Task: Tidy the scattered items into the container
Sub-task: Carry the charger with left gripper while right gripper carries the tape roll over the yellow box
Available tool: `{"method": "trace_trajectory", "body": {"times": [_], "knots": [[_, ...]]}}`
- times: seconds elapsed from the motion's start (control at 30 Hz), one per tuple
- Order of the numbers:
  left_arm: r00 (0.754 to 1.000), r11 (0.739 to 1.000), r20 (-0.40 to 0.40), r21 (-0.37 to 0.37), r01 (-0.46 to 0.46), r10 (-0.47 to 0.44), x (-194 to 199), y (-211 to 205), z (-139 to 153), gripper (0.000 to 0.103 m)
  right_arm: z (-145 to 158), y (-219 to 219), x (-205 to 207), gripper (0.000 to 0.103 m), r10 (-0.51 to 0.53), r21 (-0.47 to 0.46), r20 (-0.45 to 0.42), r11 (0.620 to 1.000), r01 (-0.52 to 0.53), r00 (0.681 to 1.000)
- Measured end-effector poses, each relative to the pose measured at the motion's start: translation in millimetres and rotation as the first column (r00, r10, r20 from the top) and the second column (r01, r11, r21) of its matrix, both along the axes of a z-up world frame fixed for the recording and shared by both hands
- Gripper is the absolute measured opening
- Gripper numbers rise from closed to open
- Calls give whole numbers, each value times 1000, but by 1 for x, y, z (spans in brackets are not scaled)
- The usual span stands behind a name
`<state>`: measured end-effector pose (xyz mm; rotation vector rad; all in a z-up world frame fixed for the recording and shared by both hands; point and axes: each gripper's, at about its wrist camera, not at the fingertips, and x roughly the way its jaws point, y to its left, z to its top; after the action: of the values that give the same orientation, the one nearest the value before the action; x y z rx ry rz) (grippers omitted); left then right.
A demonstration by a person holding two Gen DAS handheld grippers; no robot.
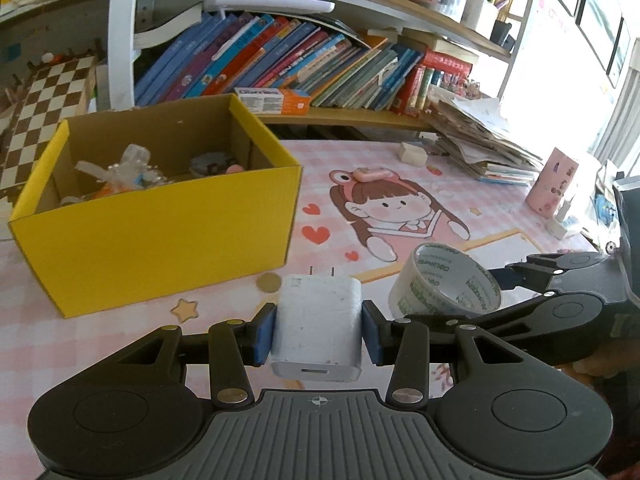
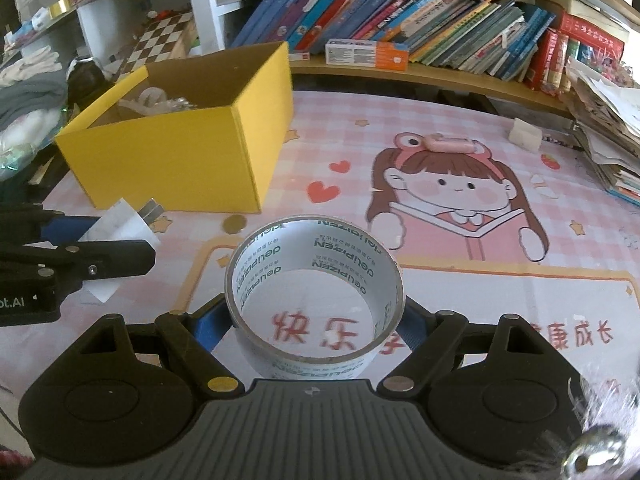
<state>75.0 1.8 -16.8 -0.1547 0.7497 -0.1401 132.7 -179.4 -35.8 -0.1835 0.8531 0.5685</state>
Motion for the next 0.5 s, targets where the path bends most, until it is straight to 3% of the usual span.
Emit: {"method": "trace_trajectory", "body": {"times": [0.5], "knots": [[998,998,37,-24,-50,51,-30,54,3,43,4,58,-25,84,72,-11,27,997,-72,997]]}}
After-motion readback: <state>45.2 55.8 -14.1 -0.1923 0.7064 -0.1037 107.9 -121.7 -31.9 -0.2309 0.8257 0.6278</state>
